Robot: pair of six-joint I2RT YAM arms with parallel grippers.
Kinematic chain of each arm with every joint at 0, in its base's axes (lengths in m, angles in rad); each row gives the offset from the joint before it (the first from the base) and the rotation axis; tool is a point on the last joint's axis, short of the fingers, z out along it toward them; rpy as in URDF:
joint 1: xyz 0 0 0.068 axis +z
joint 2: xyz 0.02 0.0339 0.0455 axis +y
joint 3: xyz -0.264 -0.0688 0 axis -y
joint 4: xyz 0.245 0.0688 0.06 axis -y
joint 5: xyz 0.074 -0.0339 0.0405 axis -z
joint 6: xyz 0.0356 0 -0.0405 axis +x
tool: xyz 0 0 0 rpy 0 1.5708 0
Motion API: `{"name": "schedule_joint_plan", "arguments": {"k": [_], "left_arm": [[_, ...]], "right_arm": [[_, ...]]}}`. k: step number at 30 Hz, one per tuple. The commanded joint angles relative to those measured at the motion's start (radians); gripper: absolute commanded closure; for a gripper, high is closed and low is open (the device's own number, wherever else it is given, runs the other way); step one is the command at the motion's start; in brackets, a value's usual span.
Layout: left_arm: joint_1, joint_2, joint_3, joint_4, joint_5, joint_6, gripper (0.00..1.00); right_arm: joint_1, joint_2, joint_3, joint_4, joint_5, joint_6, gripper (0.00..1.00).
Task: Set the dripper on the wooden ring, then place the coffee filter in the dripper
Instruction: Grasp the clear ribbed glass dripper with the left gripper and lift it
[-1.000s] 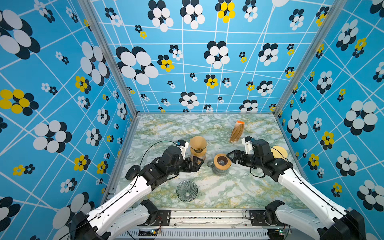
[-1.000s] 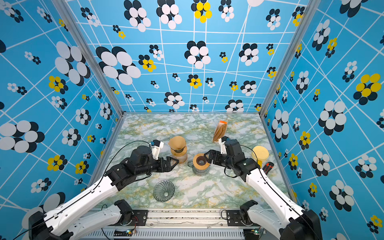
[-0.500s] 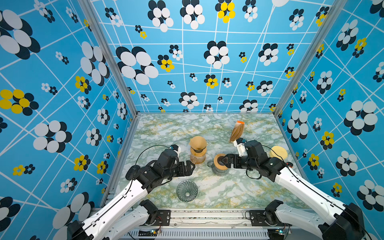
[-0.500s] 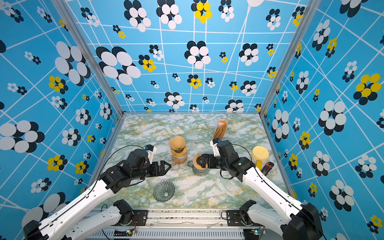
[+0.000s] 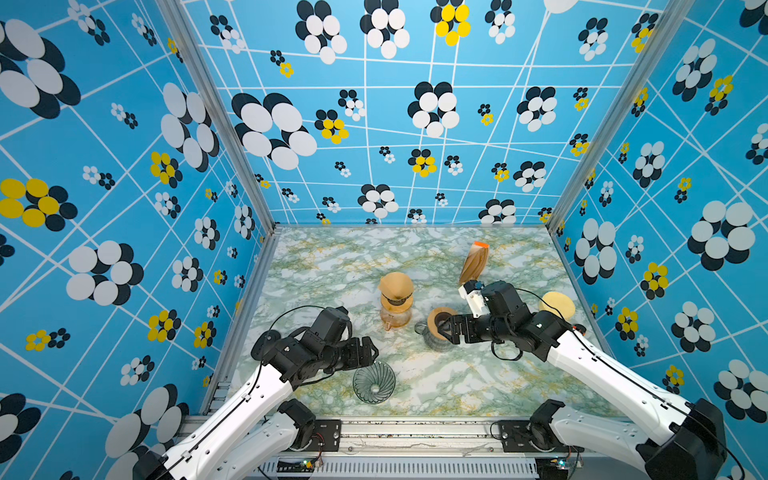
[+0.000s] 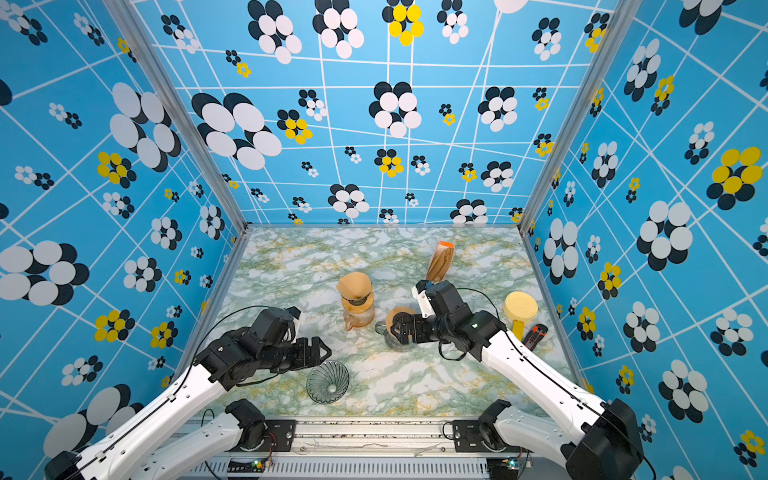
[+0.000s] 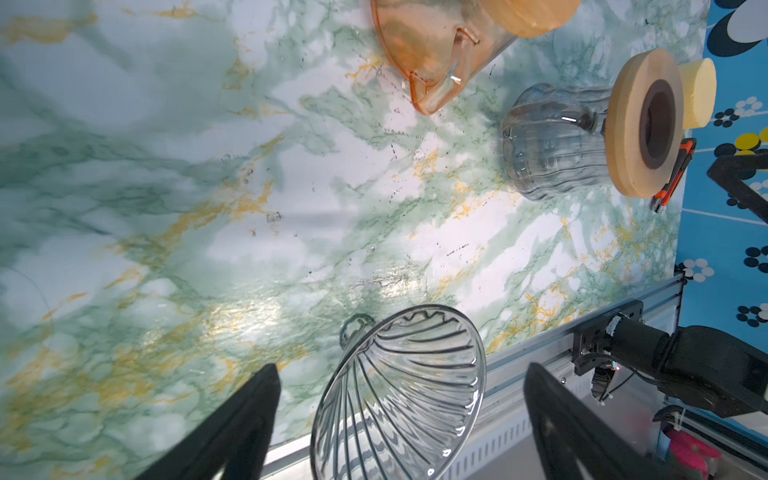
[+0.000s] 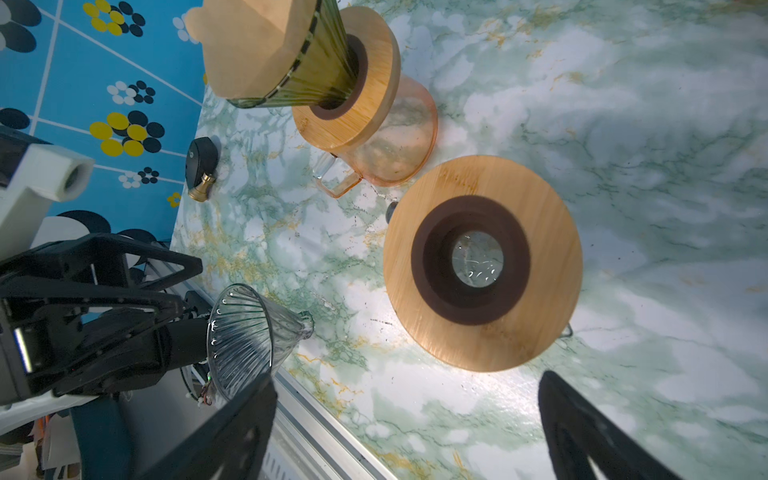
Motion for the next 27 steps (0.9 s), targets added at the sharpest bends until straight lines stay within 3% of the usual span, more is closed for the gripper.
{"name": "schedule_joint_plan", "arguments": {"k": [1, 6, 10, 27], "left_arm": [[0.006, -0.022, -0.005, -0.1, 0.04, -0.032, 0.17], [0.007, -0.007, 0.009, -0.179, 0.085, -0.032, 0.23], [0.007, 0.002, 0.021, -0.229, 0.038, -0.017, 0.33], [0.012, 0.055, -0.058, -0.127, 0.116, -0.023, 0.51]], "right_arm": [[0.008, -0.032, 0.002, -0.026, -0.04, -0.019, 0.01], [0.008, -0.035, 0.001, -0.016, -0.052, -0.013, 0.01], [0.007, -0.034, -0.004, 0.004, -0.063, -0.006, 0.01], [0.008, -0.019, -0.027, 0.03, -0.068, 0.011, 0.01]]}}
